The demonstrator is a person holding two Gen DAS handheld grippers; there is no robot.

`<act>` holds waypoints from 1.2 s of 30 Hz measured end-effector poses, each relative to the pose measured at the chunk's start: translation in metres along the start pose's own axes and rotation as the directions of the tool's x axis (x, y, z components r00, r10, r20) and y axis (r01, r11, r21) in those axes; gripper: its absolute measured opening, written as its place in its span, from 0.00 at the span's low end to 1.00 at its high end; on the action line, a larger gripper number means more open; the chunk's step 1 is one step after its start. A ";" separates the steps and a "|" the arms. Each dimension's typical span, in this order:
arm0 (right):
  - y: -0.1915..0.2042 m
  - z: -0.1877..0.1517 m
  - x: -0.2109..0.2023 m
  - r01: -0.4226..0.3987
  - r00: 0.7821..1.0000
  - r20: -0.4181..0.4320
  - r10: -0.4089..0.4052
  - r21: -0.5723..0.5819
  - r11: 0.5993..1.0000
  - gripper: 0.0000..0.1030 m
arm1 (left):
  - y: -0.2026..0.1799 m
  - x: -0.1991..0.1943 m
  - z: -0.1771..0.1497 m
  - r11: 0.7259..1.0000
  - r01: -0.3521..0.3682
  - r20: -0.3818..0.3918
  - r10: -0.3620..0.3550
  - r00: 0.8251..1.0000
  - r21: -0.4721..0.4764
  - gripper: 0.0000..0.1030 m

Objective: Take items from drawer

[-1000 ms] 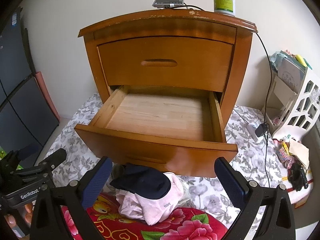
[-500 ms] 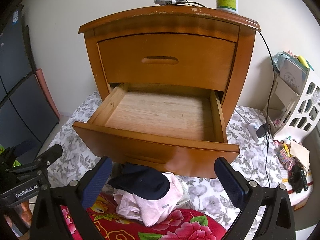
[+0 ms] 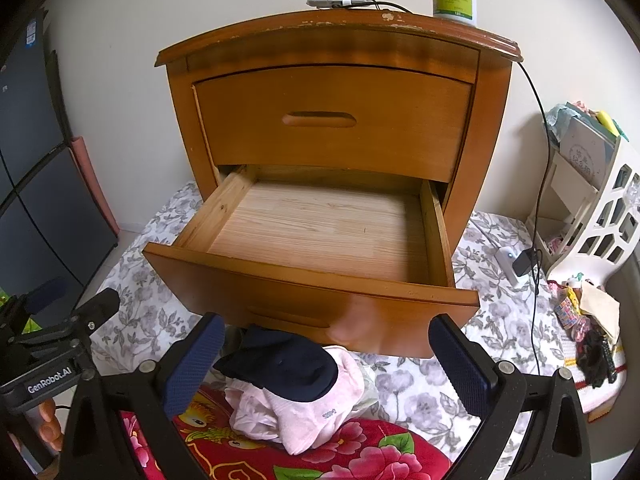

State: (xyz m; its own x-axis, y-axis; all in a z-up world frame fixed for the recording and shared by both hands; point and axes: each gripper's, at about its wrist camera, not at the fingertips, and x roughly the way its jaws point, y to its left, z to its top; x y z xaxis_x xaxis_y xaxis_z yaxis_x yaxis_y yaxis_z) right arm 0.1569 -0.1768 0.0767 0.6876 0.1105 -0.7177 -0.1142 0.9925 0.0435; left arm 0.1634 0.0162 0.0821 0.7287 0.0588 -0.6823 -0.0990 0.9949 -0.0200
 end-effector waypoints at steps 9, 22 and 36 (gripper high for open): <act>-0.001 0.000 0.001 0.000 1.000 0.000 0.000 -0.001 1.000 1.00 | 0.000 -0.001 0.000 1.000 0.000 -0.003 0.000 1.000 0.003 0.95; -0.003 -0.001 0.002 -0.001 1.000 -0.002 0.001 -0.001 1.000 1.00 | -0.002 -0.001 -0.001 1.000 -0.016 0.000 0.016 1.000 0.015 0.95; -0.004 -0.001 0.003 0.000 1.000 -0.005 0.000 -0.002 1.000 1.00 | -0.002 0.001 -0.001 1.000 -0.025 -0.004 0.025 1.000 0.016 0.95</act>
State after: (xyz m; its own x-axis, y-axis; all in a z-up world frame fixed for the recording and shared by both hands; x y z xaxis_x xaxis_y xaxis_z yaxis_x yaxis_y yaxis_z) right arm 0.1588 -0.1803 0.0737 0.6839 0.1107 -0.7212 -0.1161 0.9923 0.0422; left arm 0.1639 0.0143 0.0806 0.7230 0.0832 -0.6858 -0.1064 0.9943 0.0085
